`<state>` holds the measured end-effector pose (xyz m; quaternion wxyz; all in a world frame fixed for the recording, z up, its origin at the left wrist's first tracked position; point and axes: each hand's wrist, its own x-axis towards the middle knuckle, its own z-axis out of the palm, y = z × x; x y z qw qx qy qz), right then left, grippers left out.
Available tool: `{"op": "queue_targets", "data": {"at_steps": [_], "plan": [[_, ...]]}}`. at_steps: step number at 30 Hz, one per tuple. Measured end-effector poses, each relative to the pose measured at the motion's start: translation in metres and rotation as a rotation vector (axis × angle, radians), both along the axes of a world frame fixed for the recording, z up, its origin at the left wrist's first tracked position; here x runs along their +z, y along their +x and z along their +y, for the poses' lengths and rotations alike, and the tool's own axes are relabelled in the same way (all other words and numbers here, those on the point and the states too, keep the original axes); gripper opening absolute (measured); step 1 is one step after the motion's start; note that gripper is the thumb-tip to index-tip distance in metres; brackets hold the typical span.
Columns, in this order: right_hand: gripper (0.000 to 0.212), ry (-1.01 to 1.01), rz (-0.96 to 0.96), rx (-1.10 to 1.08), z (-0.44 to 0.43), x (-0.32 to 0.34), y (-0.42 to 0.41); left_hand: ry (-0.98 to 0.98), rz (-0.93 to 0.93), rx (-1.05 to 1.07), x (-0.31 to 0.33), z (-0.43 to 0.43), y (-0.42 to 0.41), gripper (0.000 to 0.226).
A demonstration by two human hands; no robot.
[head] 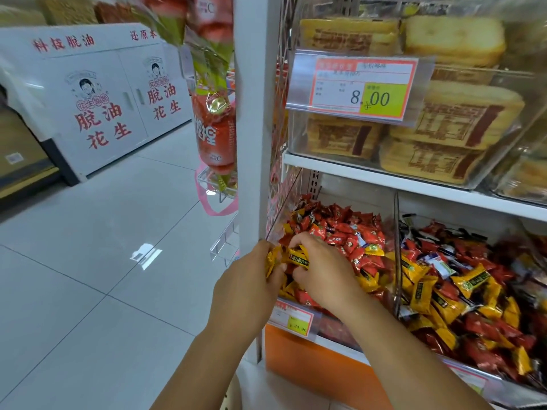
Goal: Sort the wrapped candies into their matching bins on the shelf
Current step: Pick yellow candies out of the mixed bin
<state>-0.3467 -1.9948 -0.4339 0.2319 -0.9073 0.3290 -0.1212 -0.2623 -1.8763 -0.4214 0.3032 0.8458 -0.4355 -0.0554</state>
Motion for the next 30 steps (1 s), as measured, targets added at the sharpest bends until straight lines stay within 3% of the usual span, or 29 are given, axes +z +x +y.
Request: {"op": "queue_targets", "data": {"at_steps": [8,14,21,27,30], "plan": [[0.049,-0.028,0.015,-0.006,-0.011,-0.001,0.000,0.086,0.006,-0.023,-0.005,0.002,0.008,0.020],[0.038,0.150,-0.140,-0.022,-0.018,0.030,-0.034,0.141,0.044,-0.079,-0.008,-0.009,0.002,0.007],[0.027,0.214,-0.047,0.035,-0.012,0.039,-0.067,0.322,-0.155,-0.088,-0.009,-0.027,-0.004,0.002],[0.031,0.177,-0.149,-0.013,-0.005,0.033,-0.068,0.442,-0.270,-0.075,-0.010,-0.040,-0.007,0.017],[0.028,0.224,-0.240,-0.037,-0.007,0.036,-0.070,0.361,-0.168,-0.048,-0.007,-0.035,-0.006,0.019]]}}
